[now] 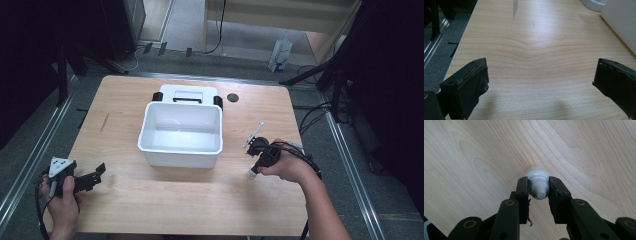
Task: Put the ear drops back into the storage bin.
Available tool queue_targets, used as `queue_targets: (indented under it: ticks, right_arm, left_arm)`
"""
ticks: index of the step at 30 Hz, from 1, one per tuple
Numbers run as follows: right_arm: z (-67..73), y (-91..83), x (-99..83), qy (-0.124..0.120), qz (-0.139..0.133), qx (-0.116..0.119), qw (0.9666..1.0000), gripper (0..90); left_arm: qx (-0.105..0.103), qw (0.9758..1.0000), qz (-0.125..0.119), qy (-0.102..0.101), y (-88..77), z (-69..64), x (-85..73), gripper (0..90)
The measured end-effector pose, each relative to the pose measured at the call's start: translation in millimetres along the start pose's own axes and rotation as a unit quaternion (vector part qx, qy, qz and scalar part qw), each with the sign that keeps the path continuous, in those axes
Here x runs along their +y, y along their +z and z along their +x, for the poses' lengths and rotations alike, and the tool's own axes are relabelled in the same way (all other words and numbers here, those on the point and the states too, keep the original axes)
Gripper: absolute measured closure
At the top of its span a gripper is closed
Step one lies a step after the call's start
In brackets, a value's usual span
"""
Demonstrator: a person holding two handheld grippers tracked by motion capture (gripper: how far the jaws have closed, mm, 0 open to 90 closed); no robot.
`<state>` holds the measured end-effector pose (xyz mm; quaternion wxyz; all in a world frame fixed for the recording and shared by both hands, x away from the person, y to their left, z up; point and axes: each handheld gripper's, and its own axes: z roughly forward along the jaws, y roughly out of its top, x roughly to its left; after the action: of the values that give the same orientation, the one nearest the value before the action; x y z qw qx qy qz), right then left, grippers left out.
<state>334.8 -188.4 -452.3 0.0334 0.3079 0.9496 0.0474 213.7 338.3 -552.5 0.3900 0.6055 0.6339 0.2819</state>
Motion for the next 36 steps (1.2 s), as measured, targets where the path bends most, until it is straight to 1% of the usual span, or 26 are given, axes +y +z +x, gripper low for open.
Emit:
queue_targets:
  ticks: [4, 6, 7, 11, 15, 16, 17, 20, 26, 28, 30, 31, 32, 33, 36]
  right_arm:
    - [0.8, 0.2, 1.5, -0.003, 0.001, -0.005, 1.0000, 71.8]
    - [1.1, 0.7, 2.2, 0.001, 0.002, -0.010, 0.9999, 71.8]
    - [1.4, 0.6, 2.5, 0.006, 0.002, -0.010, 0.9999, 71.9]
    - [1.4, 0.0, 3.2, 0.005, 0.004, -0.006, 1.0000, 72.1]
    - [3.0, -4.3, 5.8, -0.001, 0.002, -0.005, 1.0000, 72.1]
    - [2.7, -9.7, 7.4, -0.003, -0.005, -0.008, 0.9999, 72.1]
    - [2.7, -9.7, 7.4, -0.003, -0.005, -0.008, 0.9999, 72.1]
    - [1.2, -20.8, 9.3, 0.008, -0.014, -0.012, 0.9998, 72.1]
    - [-2.0, -35.8, 14.2, 0.018, -0.022, -0.006, 0.9996, 72.1]
    - [-2.5, -38.1, 15.7, 0.018, -0.023, -0.008, 0.9995, 72.1]
    - [-4.0, -46.0, 21.1, 0.016, -0.027, -0.005, 0.9995, 72.1]
    - [-4.0, -46.0, 21.1, 0.016, -0.027, -0.005, 0.9995, 72.1]
    - [-4.2, -48.5, 23.2, 0.014, -0.028, -0.003, 0.9995, 72.1]
    - [-4.4, -54.1, 28.1, 0.007, -0.029, -0.002, 0.9996, 72.1]
    - [-3.7, -58.3, 32.0, 0.002, -0.027, -0.003, 0.9996, 72.1]
  left_arm:
    - [0.001, 1.0000, 0.000, 0.002, 0.0, -0.3, 0.0, 0.4]
    - [0.000, 1.0000, 0.000, 0.001, -0.1, -0.1, 0.0, 0.4]
    - [-0.001, 1.0000, 0.000, 0.000, -0.2, 0.1, 0.0, 0.4]
    - [-0.001, 1.0000, 0.000, -0.001, -0.1, 0.2, 0.0, 0.4]
    - [-0.001, 1.0000, 0.000, -0.001, 0.1, 0.1, 0.1, 0.4]
    - [-0.001, 1.0000, 0.000, -0.001, 0.2, 0.1, 0.1, 0.4]
    - [-0.001, 1.0000, 0.000, -0.001, 0.2, 0.1, 0.1, 0.4]
    - [-0.001, 1.0000, 0.000, -0.001, 0.0, 0.2, 0.1, 0.4]
    - [0.000, 1.0000, -0.001, -0.001, 0.0, 0.2, 0.1, 0.4]
    - [0.000, 1.0000, 0.000, -0.001, -0.1, 0.2, 0.1, 0.4]
    - [0.000, 1.0000, 0.000, -0.001, -0.1, 0.1, 0.0, 0.4]
    - [0.000, 1.0000, 0.000, -0.001, -0.1, 0.1, 0.0, 0.4]
    - [0.000, 1.0000, 0.000, -0.001, -0.2, 0.0, 0.1, 0.4]
    - [0.001, 1.0000, 0.001, 0.000, -0.2, 0.1, 0.1, 0.4]
    - [0.001, 1.0000, 0.000, -0.001, -0.1, -0.1, 0.1, 0.4]
